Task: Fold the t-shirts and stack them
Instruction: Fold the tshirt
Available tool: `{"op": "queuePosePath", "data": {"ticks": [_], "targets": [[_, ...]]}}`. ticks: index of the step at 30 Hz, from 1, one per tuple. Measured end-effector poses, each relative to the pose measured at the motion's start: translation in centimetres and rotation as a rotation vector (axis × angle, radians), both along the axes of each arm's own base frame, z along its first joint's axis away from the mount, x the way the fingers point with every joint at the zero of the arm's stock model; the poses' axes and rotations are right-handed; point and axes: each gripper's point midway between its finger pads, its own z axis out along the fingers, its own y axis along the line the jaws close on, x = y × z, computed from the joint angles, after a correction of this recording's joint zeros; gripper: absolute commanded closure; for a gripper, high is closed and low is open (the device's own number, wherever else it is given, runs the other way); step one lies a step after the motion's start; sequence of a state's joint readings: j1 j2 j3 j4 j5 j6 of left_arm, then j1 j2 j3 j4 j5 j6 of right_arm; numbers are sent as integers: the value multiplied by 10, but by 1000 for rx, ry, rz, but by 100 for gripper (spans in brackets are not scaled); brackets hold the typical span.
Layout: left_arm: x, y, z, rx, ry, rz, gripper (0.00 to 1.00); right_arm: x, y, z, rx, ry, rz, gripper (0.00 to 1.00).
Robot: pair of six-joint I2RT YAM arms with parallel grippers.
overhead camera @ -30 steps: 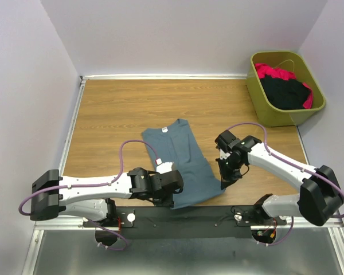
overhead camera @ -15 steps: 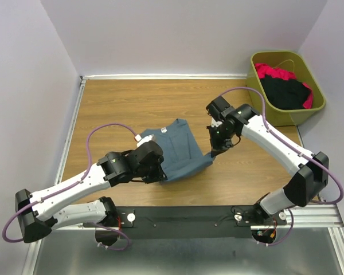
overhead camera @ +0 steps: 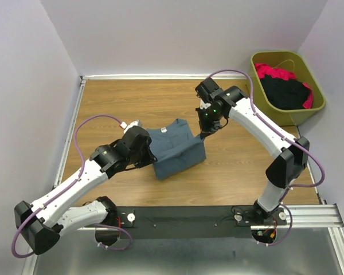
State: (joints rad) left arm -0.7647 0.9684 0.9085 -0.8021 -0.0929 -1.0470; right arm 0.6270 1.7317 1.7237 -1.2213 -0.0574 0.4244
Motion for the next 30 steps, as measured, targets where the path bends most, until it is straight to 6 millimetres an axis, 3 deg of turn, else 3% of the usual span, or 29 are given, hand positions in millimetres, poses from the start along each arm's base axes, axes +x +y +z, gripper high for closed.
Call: {"op": "queuePosePath", "data": {"ticks": [12, 25, 30], "targets": [[72, 27, -6, 82, -129, 113, 100, 51, 28, -16, -17, -35, 6, 99], [140, 45, -34, 159, -229, 165, 100, 105, 33, -65, -43, -66, -51, 100], [162, 50, -53, 191, -251, 175, 100, 124, 35, -74, -27, -99, -80, 99]]}}
